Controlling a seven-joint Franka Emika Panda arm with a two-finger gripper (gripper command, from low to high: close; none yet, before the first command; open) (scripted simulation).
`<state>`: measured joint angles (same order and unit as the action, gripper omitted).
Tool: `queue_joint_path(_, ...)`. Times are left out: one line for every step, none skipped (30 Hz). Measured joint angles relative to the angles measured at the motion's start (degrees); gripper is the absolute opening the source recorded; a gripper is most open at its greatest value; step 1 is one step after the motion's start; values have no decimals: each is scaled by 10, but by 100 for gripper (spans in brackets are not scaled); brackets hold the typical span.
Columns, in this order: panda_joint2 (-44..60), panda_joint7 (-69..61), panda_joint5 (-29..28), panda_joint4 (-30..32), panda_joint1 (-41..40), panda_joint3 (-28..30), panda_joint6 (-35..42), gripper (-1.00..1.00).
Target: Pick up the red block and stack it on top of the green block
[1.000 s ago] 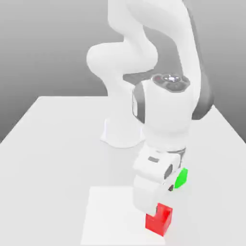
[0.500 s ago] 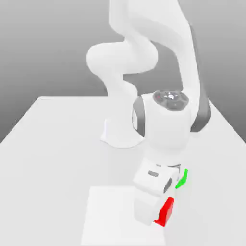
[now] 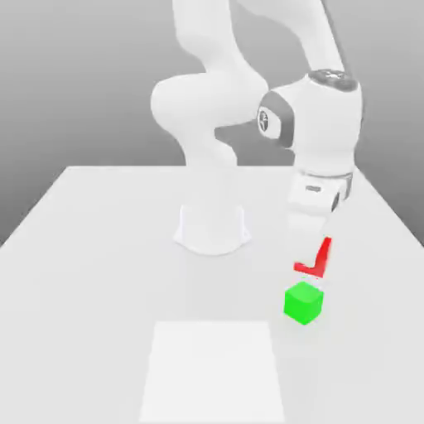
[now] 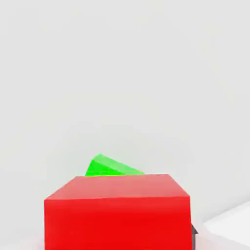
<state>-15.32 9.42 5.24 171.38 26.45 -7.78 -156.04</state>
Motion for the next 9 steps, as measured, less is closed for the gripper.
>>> queue_joint_path(16, 4, -4, 1, -2, -2, -18, -100)
queue_joint_path(35, 7, -8, 1, -4, -4, -36, -100)
queue_joint_path(55, 10, -12, 1, -7, -6, -56, -100)
queue_joint_path(75, 14, -18, 0, -9, -7, -75, -100)
queue_joint_path(96, 19, -25, 0, -11, -8, -95, -100)
queue_joint_path(116, 24, -33, -1, -11, -5, -115, -100)
queue_joint_path(132, 30, -41, -1, -14, -4, -131, 100)
queue_joint_path(132, 30, -41, -1, -14, -4, -131, 100)
queue_joint_path(132, 30, -41, -1, -14, -4, -131, 100)
